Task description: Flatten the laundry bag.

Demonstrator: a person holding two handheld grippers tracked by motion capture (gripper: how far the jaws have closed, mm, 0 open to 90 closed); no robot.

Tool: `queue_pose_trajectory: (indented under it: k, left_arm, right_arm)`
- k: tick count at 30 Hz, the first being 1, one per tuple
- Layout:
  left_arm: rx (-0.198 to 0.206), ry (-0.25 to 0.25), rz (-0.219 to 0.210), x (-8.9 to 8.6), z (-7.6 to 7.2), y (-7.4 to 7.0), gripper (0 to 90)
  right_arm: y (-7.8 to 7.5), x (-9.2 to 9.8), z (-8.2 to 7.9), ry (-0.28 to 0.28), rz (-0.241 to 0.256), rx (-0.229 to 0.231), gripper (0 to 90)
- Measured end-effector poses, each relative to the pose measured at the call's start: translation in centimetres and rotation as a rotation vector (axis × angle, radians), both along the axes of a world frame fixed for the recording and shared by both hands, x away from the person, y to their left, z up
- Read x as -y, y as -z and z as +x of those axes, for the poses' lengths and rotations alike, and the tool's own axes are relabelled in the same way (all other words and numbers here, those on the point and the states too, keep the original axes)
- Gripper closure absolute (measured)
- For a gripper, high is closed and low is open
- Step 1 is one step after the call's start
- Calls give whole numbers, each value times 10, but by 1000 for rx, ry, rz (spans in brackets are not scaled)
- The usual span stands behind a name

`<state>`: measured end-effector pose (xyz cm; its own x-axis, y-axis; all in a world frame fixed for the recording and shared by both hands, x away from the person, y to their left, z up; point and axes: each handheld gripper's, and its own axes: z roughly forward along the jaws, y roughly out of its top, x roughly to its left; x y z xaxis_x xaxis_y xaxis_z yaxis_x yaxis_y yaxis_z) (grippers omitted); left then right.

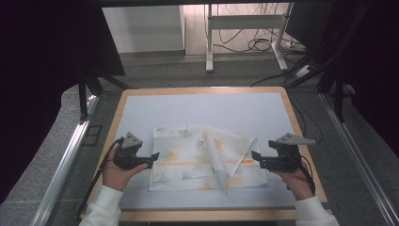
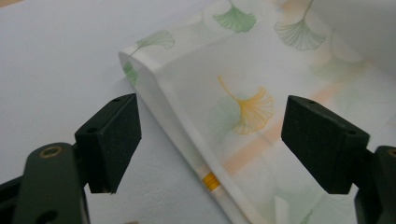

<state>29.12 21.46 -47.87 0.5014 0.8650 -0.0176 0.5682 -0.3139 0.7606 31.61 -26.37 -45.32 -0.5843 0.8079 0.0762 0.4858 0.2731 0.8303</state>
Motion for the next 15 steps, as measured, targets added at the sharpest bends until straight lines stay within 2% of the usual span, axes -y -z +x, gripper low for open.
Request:
queue_pose_trajectory:
  k: [4, 5, 7, 9, 10, 12, 15]
  left_arm:
    - [13, 14, -9, 2, -4, -5, 208]
    - [13, 14, -9, 2, -4, -5, 241]
    - [-4, 36, -40, 3, -5, -6, 274]
    - [-3, 42, -38, 4, -5, -6, 272]
    - [8, 46, -20, 6, -7, -6, 269]
    - [18, 49, -13, 7, -10, -9, 263]
    - [32, 52, -25, 8, -13, -12, 263]
  right_arm:
    - [5, -2, -3, -19, -33, -3, 171]
    - [5, -2, -3, -19, -33, -3, 171]
    - [7, -2, -6, -16, -37, -3, 172]
    - [9, -1, -6, -13, -30, -13, 174]
    - [9, -3, -6, -13, -38, -17, 174]
    - [10, -7, -6, -15, -48, -8, 174]
    - [11, -13, -8, -26, -69, -5, 170]
